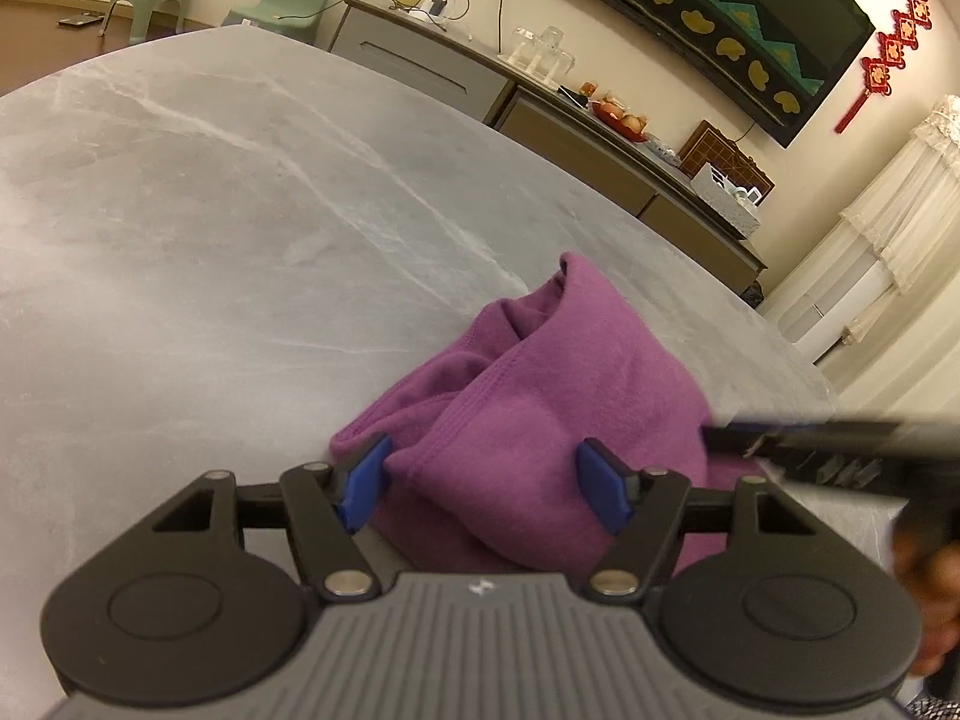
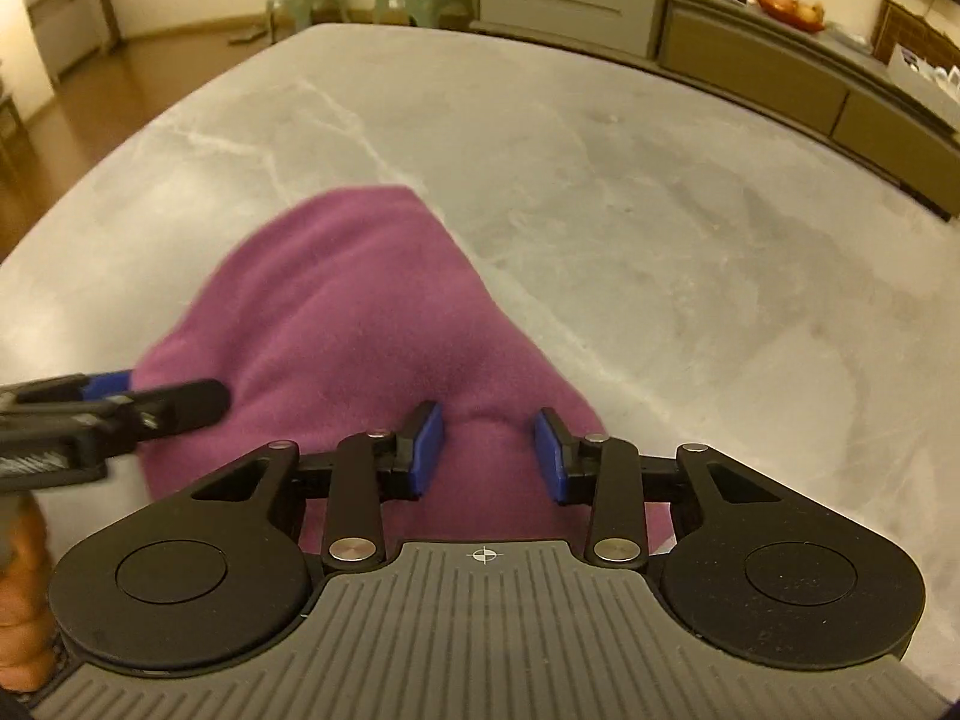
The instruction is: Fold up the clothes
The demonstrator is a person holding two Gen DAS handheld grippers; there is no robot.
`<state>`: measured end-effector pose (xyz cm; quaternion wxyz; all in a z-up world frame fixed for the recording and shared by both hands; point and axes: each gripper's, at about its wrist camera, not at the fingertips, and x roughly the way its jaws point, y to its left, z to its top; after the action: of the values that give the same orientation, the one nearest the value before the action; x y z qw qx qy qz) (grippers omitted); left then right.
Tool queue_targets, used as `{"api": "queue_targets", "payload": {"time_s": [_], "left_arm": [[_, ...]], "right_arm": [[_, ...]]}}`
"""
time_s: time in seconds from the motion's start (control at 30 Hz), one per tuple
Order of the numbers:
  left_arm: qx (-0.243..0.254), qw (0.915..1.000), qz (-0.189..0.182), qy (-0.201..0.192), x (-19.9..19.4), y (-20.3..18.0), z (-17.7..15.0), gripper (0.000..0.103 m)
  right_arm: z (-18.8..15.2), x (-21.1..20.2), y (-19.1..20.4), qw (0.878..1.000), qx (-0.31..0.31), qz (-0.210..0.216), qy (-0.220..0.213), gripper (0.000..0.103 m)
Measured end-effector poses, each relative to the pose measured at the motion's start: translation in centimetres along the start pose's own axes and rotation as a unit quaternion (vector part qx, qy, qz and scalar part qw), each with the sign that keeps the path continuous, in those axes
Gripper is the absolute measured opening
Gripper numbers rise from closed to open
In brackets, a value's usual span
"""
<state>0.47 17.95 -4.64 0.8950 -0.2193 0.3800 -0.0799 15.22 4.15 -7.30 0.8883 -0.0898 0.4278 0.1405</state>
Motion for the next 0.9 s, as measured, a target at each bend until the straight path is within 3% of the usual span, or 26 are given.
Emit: {"api": "queue_targets", "payload": {"time_s": [0.1,0.2,0.3,0.33,0.37,0.53,0.63,0.77,0.83,0.9], "left_arm": [[-0.001,1.0,0.0,0.001,0.0,-0.1,0.0,0.07],[-0.002,1.0,-0.001,0.002,0.0,0.0,0.1,0.07],[-0.002,1.0,-0.006,0.003,0.0,0.2,0.2,0.07],[-0.004,1.0,-0.008,0.003,0.0,0.4,0.3,0.069],[-0.006,0.9999,-0.01,0.004,0.0,0.5,0.4,0.069],[-0.006,0.9999,-0.008,0.007,0.0,0.5,0.4,0.069],[-0.004,0.9999,-0.009,0.007,-0.2,0.5,0.2,0.069],[-0.005,0.9999,-0.009,0.009,-0.1,0.5,0.4,0.069],[-0.004,1.0,-0.006,0.005,-0.1,0.3,0.5,0.076],[-0.004,1.0,-0.004,-0.004,-0.3,0.2,0.5,0.075]], "right_arm": [[2.0,-2.4,2.4,0.999,-0.018,0.008,-0.051,0.037],[4.1,-1.7,5.1,0.996,-0.049,0.0,-0.069,0.039],[4.7,2.8,5.4,0.998,-0.055,-0.006,-0.018,0.037],[4.6,3.7,5.6,0.998,-0.062,-0.011,-0.006,0.047],[4.5,4.5,5.7,0.997,-0.069,-0.016,0.006,0.05],[4.6,7.0,6.1,0.994,-0.09,-0.026,0.057,0.05],[5.3,4.7,5.0,0.997,-0.067,-0.008,0.039,0.046],[4.1,0.1,3.1,0.998,-0.041,-0.018,-0.041,0.046],[2.4,1.7,2.0,0.998,-0.042,-0.038,-0.021,0.043],[0.2,5.0,1.0,0.997,-0.051,-0.053,0.006,0.045]]}}
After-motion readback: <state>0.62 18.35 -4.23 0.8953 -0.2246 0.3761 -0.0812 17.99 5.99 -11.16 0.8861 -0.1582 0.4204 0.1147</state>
